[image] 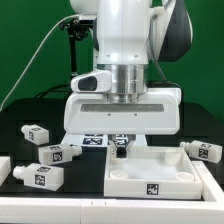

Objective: Assemble one leg

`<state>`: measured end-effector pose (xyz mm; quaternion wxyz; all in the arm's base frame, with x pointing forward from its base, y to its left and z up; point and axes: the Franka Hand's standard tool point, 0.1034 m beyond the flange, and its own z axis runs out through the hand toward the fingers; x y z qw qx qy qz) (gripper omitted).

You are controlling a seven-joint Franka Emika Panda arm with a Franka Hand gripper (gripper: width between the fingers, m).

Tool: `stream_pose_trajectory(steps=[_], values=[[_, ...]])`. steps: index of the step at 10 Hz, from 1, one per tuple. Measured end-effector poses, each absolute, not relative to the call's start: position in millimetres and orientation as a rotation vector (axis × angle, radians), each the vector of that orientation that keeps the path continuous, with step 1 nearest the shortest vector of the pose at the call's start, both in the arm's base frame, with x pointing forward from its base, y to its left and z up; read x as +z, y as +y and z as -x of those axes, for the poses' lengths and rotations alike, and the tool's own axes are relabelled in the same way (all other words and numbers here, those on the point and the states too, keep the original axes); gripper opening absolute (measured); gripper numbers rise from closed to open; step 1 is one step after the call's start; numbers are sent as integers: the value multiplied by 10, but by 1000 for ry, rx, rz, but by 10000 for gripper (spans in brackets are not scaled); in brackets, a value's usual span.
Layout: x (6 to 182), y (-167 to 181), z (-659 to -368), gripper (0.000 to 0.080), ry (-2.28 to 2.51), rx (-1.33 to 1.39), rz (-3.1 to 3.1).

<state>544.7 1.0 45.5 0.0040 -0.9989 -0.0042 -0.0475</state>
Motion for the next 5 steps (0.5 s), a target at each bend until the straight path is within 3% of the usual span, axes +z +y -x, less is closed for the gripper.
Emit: stream_pose_trajectory(steps=[3, 5], values=[[459, -6, -5427, 0, -9, -115, 3129], [715, -82, -5469, 0, 42, 97, 3114]])
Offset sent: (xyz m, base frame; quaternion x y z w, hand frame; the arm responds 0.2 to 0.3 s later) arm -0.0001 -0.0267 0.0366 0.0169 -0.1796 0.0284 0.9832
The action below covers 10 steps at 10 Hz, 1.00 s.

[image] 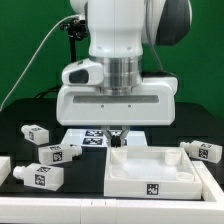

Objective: Assemble one leg

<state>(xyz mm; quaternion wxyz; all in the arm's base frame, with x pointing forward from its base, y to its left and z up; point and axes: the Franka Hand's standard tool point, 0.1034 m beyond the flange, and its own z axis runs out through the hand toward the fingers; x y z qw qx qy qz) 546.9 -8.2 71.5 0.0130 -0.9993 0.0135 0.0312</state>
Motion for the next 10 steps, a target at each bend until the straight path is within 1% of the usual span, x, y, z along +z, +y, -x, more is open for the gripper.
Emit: stream_pose_trajectory(steps=[1, 8, 9, 10], values=[[751, -67, -5465, 0, 39, 119, 3109], [726, -68, -5458, 0, 39, 122, 3109], [711, -70, -5453, 0, 39, 121, 3110], [625, -90, -5439, 0, 33, 94, 3115]])
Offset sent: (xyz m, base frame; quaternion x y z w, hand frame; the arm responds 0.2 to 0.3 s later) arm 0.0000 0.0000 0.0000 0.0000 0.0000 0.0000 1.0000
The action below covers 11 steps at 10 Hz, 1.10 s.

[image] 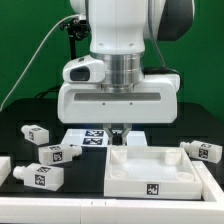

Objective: Assemble one leg

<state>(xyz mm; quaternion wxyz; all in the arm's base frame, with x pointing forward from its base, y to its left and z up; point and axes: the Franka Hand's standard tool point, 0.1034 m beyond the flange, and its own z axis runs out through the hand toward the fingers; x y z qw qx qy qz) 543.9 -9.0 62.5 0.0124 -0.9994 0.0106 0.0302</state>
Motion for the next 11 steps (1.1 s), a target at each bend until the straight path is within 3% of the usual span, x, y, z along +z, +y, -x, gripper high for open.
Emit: stream_pose_trajectory(steps=[2, 7, 11], values=[[312, -196, -5312, 0, 11, 56, 3127], [288, -210, -5379, 0, 14, 19, 3130], [293, -145, -5775, 0, 36, -55, 3132]])
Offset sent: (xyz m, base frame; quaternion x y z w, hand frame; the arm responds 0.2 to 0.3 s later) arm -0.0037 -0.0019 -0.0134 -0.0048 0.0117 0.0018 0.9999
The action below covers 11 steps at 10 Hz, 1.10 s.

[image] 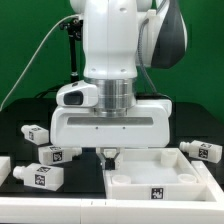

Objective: Assemble one leg

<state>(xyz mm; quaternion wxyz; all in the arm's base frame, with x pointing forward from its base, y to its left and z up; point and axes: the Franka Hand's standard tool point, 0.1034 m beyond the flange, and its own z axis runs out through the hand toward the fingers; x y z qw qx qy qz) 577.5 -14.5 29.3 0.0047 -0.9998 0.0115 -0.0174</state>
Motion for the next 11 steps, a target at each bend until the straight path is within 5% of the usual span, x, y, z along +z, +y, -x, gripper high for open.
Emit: stream_pose_trajectory(steps=[4, 6, 8, 11], values=[[306, -117, -6127, 0, 48, -125, 3130], [404, -117, -6081, 0, 35, -109, 3126], [700, -99, -5943, 0, 20, -62, 3114], [637, -137, -5935, 0, -2, -65, 3118]])
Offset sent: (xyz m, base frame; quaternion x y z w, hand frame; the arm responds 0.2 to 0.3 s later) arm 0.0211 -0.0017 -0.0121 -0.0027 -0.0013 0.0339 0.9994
